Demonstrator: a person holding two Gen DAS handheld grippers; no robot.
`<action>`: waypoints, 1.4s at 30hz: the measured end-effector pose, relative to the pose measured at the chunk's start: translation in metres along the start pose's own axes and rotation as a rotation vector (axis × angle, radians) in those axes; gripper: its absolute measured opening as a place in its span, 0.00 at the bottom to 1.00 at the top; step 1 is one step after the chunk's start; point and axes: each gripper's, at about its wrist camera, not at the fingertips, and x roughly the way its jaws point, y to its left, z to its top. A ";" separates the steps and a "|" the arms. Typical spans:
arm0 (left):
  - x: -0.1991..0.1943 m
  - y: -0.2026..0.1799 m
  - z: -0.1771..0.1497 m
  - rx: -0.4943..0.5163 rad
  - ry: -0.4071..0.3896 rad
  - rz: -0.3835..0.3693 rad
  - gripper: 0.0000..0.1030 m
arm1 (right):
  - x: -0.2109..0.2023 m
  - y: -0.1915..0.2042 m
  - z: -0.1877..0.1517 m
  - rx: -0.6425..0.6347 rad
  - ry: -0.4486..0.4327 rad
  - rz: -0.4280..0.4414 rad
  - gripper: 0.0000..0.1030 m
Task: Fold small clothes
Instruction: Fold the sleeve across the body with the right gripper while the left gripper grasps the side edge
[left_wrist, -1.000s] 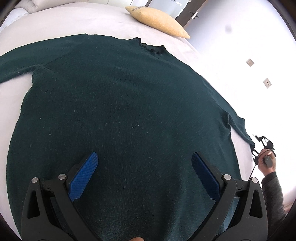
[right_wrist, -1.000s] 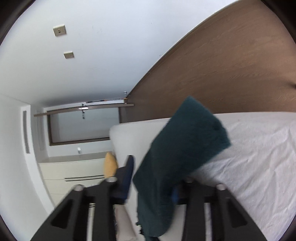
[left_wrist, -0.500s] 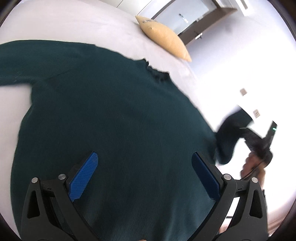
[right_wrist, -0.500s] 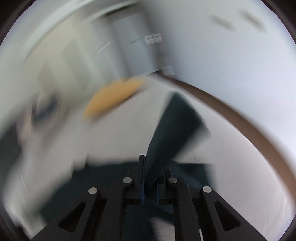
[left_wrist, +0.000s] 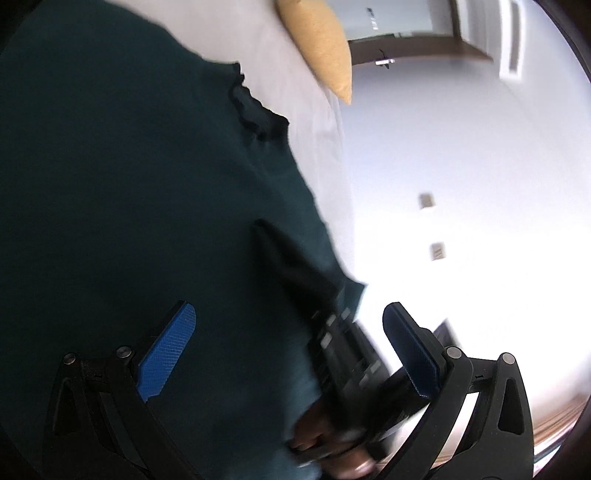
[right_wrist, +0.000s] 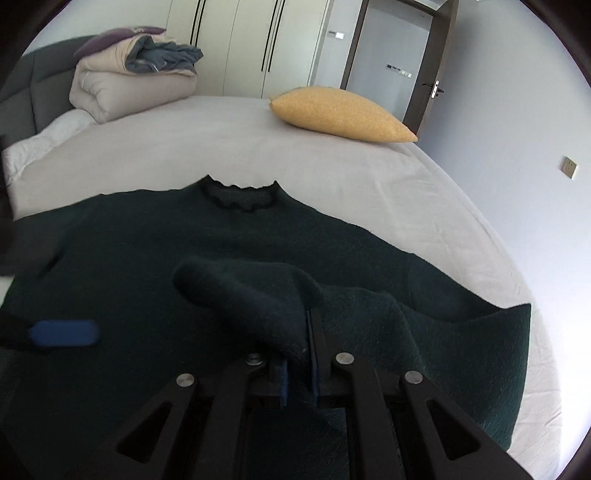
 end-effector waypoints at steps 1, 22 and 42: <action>0.008 0.002 0.007 -0.039 0.024 -0.030 1.00 | -0.004 -0.002 -0.006 0.005 -0.009 0.016 0.12; 0.083 -0.011 0.057 -0.029 0.149 0.013 0.07 | -0.006 -0.002 -0.011 0.056 -0.028 0.104 0.14; -0.016 -0.019 0.066 0.151 0.002 0.168 0.05 | -0.025 -0.058 -0.029 0.361 -0.035 0.261 0.47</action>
